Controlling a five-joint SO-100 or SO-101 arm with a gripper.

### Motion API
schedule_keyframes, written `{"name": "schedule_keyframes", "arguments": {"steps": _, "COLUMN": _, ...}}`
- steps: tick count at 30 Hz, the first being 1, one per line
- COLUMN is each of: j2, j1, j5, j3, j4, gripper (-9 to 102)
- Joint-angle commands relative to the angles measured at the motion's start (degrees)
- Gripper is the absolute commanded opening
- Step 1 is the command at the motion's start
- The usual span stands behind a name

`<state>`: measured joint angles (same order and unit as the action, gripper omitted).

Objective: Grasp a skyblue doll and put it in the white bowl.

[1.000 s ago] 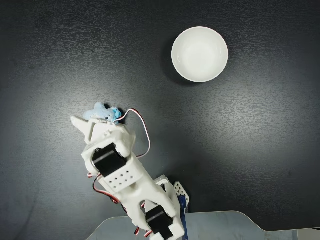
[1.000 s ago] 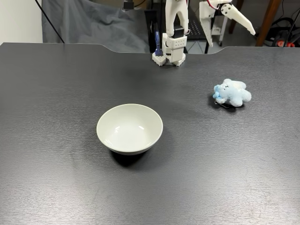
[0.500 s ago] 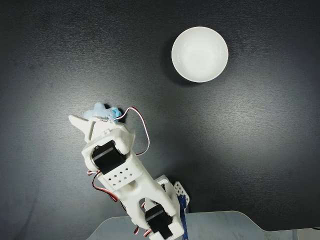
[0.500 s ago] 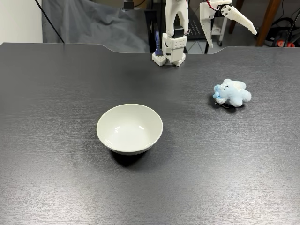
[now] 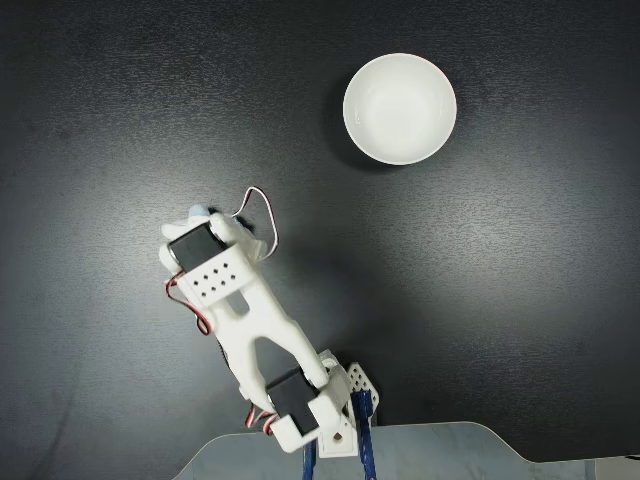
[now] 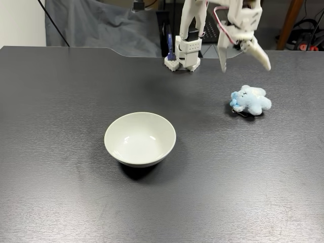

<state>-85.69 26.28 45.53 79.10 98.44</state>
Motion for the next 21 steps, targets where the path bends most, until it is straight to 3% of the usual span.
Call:
{"name": "schedule_keyframes", "arguments": {"steps": 1, "j2": 3.3, "j1": 0.2, "j5": 0.4, "j3": -1.2, "j4": 1.9, "gripper": 60}}
{"name": "schedule_keyframes", "arguments": {"steps": 7, "j2": 6.1, "j1": 0.4, "j5": 0.4, "j3": -1.4, "j4": 1.3, "gripper": 60}}
{"name": "schedule_keyframes", "arguments": {"steps": 14, "j2": 6.6, "j1": 1.2, "j5": -0.4, "j3": -1.3, "j4": -8.4, "gripper": 60}}
{"name": "schedule_keyframes", "arguments": {"steps": 21, "j2": 11.1, "j1": 4.6, "j5": -0.5, "j3": -1.3, "j4": -8.6, "gripper": 60}}
